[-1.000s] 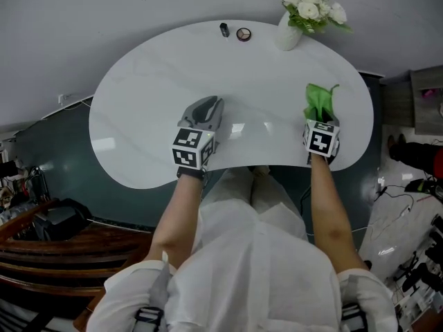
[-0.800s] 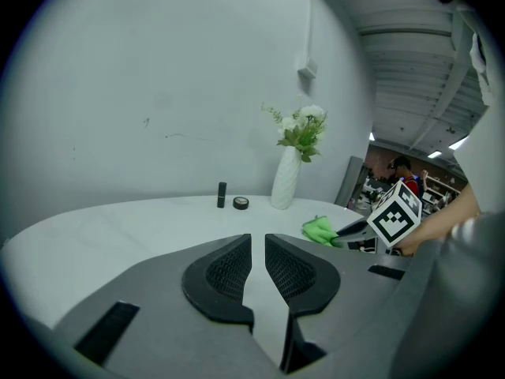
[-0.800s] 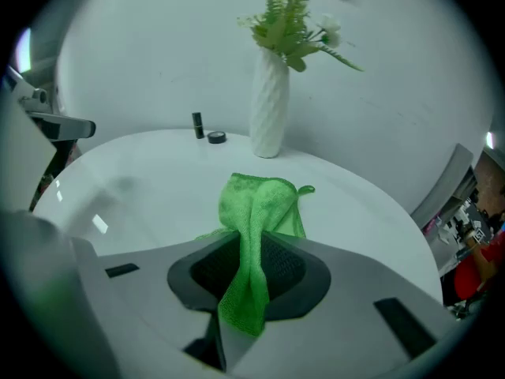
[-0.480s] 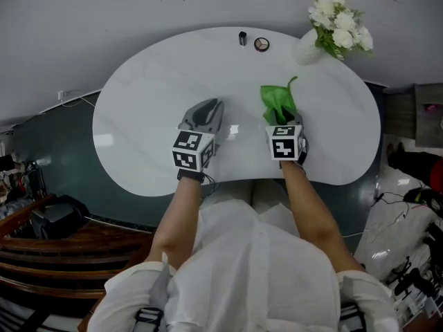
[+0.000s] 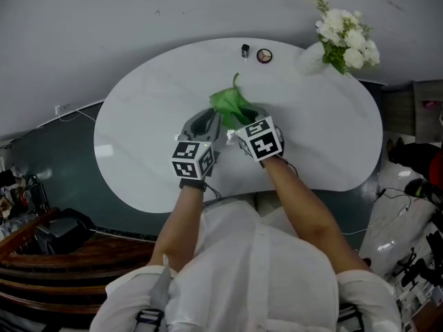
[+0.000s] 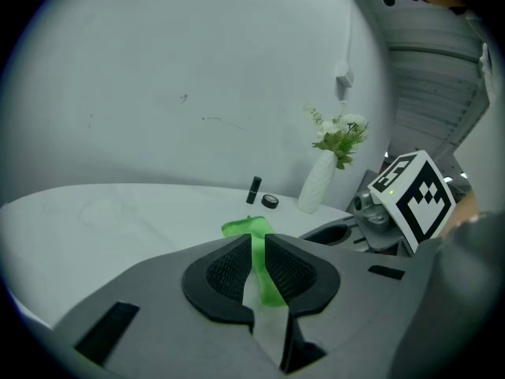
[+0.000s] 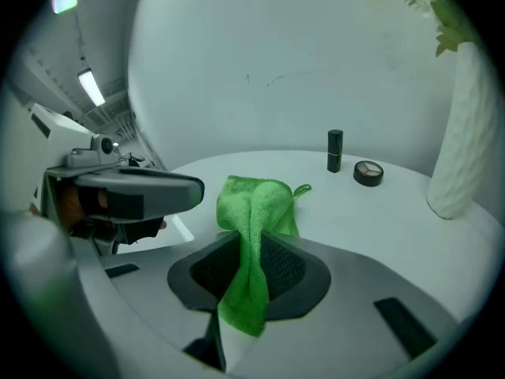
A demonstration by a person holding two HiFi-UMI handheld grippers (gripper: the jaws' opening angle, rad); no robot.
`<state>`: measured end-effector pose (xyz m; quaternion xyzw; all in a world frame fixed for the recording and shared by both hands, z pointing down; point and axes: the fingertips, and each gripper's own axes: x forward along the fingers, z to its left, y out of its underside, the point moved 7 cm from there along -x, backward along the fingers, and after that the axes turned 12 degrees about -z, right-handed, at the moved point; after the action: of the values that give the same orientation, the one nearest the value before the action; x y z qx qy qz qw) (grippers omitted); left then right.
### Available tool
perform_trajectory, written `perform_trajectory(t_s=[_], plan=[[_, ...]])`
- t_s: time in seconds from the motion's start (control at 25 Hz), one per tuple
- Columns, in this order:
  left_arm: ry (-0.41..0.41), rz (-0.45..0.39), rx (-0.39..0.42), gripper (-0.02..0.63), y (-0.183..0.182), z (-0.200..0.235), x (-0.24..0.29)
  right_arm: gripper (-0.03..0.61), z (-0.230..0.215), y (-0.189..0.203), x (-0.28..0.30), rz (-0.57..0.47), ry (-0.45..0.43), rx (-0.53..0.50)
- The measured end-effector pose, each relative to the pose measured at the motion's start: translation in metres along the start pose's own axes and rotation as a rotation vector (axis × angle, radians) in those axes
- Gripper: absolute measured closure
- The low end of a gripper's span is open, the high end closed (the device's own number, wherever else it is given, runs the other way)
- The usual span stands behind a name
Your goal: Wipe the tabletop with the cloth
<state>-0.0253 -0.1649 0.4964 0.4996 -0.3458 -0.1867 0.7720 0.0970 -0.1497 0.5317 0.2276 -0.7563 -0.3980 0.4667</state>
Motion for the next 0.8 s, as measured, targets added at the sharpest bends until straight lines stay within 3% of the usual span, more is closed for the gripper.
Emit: perform_trajectory(t_s=[0.44,0.8], plan=[[0.017,0.037,0.010,0.551,0.006,-0.028,0.029,0.508,-0.081,0.012,-0.028,-0.015,0.104,0.061],[0.001,0.017,0.012,0.551,0.005,-0.105,0.061,0.508,-0.167,0.045,-0.113,0.006,0.199,0.077]])
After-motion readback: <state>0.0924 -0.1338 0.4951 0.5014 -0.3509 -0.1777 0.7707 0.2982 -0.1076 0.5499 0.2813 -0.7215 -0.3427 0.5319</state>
